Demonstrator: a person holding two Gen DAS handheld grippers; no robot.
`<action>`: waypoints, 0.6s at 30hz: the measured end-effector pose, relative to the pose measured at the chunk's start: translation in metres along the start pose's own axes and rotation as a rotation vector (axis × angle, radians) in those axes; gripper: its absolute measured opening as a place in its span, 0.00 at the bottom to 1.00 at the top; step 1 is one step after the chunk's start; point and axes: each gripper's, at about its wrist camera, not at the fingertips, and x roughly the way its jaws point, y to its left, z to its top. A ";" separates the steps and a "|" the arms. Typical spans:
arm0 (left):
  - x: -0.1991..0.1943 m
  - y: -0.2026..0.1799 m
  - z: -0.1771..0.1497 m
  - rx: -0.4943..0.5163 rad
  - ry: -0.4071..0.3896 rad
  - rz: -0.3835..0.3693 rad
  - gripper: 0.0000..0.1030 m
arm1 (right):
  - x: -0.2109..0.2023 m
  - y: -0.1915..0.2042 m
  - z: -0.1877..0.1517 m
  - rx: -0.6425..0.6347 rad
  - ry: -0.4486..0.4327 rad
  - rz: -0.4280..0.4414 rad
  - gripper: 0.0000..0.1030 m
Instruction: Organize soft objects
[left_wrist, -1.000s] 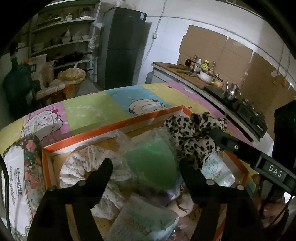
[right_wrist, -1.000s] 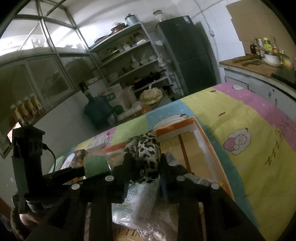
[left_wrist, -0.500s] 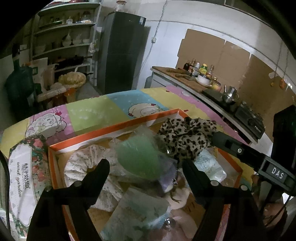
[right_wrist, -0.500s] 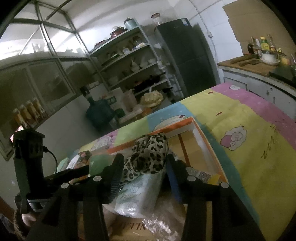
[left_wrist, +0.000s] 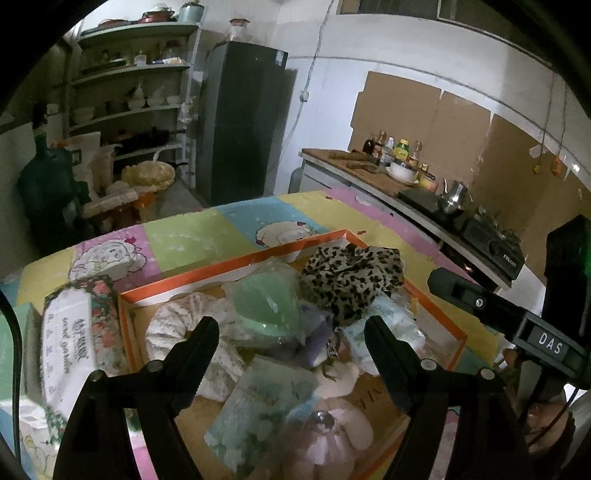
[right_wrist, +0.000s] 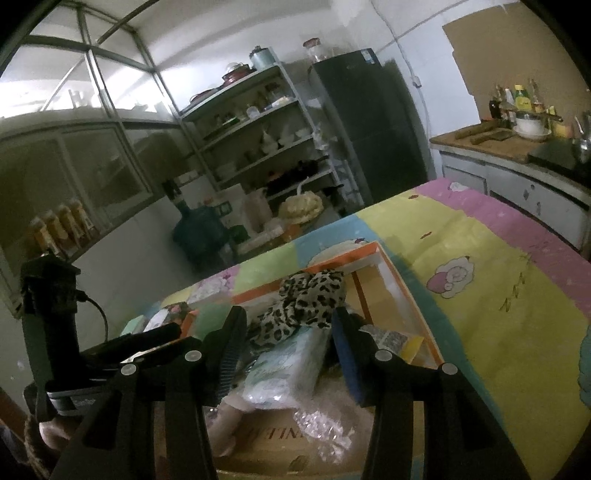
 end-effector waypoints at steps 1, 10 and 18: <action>-0.004 0.000 -0.002 -0.003 -0.009 0.003 0.78 | -0.003 0.003 -0.001 -0.005 -0.004 -0.001 0.48; -0.050 -0.006 -0.020 0.000 -0.113 0.107 0.78 | -0.029 0.040 -0.018 -0.088 -0.030 -0.021 0.55; -0.092 -0.001 -0.045 -0.064 -0.194 0.225 0.78 | -0.049 0.078 -0.037 -0.138 -0.059 -0.055 0.56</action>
